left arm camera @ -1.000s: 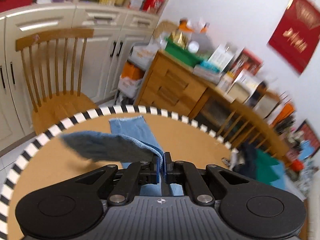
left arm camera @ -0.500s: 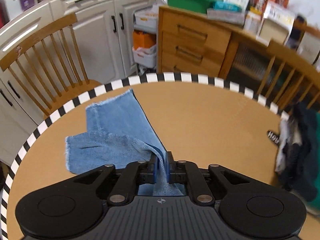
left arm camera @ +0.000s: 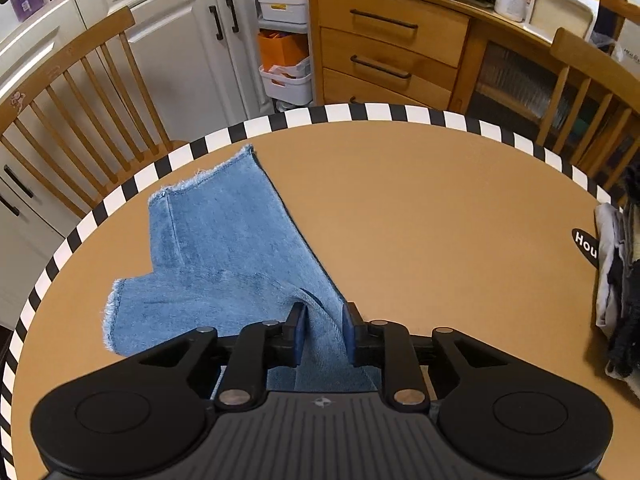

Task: Fold clothes
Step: 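Lower the folded jeans onto the table and open both grippers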

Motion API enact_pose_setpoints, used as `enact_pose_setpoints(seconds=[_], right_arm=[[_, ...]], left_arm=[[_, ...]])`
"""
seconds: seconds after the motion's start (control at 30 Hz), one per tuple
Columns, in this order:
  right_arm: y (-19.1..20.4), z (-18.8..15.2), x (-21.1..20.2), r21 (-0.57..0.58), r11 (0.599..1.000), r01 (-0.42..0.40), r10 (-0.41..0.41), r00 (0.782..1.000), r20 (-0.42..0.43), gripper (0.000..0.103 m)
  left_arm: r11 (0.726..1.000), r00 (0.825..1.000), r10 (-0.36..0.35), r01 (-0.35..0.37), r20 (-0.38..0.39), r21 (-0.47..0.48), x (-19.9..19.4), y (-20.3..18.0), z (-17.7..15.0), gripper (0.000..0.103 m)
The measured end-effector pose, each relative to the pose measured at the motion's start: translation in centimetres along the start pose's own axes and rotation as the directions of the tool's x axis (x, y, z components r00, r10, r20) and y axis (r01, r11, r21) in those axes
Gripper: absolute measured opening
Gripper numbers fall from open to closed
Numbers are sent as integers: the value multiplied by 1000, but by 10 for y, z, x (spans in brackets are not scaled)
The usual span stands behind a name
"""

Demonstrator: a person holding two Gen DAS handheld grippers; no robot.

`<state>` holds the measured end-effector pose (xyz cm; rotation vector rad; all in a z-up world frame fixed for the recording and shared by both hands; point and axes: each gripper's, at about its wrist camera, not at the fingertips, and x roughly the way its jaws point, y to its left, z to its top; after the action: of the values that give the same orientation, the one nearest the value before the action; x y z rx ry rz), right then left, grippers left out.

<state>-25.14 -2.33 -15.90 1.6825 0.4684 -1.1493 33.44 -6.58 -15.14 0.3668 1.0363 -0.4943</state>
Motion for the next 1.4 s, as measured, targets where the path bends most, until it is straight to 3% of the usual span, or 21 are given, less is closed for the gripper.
enact_pose_setpoints(seconds=[0.03,0.07,0.1,0.13,0.2,0.23,0.37,0.43,0.47,0.57,0.63,0.8,0.87,0.93,1.0,1.13,1.17,1.3,1.4], right_arm=[[2,0,-7,-14,1000,-10,10,1000,23,29],[10,-1,-19,-111,994,-4,12,997,71,43],[19,-3,-29,-236,972,13,16,993,118,50],[28,-8,-40,-393,918,50,17,986,165,59],[34,-17,-53,-620,769,156,-22,976,218,58],[29,-16,-55,-668,726,163,-37,979,198,55],[-7,3,-61,-703,708,67,12,994,107,47],[-17,8,-63,-738,674,31,53,995,90,47],[-26,14,-66,-738,675,11,66,995,75,49],[-47,40,-67,-641,763,-76,94,996,-6,60],[-60,47,-62,-582,803,-128,113,992,-63,60],[-66,36,-40,-566,801,-196,85,972,-217,58],[-58,25,-43,-618,756,-216,83,968,-237,34],[-46,14,-52,-682,691,-238,103,967,-233,25],[-31,9,-68,-719,648,-252,152,968,-202,22],[-1,-2,-87,-801,570,-183,180,979,-96,21],[1,1,-85,-803,575,-160,175,982,-70,21],[-21,29,-40,-744,666,-51,60,998,-15,18],[-36,41,-24,-692,717,-83,105,994,-10,18]], left_arm=[[1000,1000,-7,7,-1,0,0,1,1,23],[1000,1000,-13,13,-5,4,-1,2,3,23],[1000,1000,-20,21,-8,11,-2,3,4,23],[999,1000,-29,29,-11,15,-2,5,4,23],[999,999,-37,37,-15,18,-2,7,4,23],[999,999,-42,42,-15,15,-2,9,3,24],[999,999,-51,51,-9,17,-2,15,1,25],[999,999,-47,48,-8,26,-2,17,0,27],[999,999,-47,47,-5,28,-3,19,-1,28],[999,999,-34,34,4,40,-6,20,-3,32],[999,1000,-25,24,12,48,-8,19,-5,32],[998,999,16,-19,37,59,-10,14,-10,32],[997,998,34,-36,46,63,-11,11,-11,33],[997,997,48,-52,52,64,-12,9,-11,34],[996,997,58,-62,54,60,-13,7,-11,35],[997,995,69,-72,76,38,-17,6,-11,34],[996,994,73,-77,82,38,-18,6,-12,34],[997,993,77,-78,93,8,-21,5,-13,34],[995,991,90,-93,102,24,-25,2,-10,33]])
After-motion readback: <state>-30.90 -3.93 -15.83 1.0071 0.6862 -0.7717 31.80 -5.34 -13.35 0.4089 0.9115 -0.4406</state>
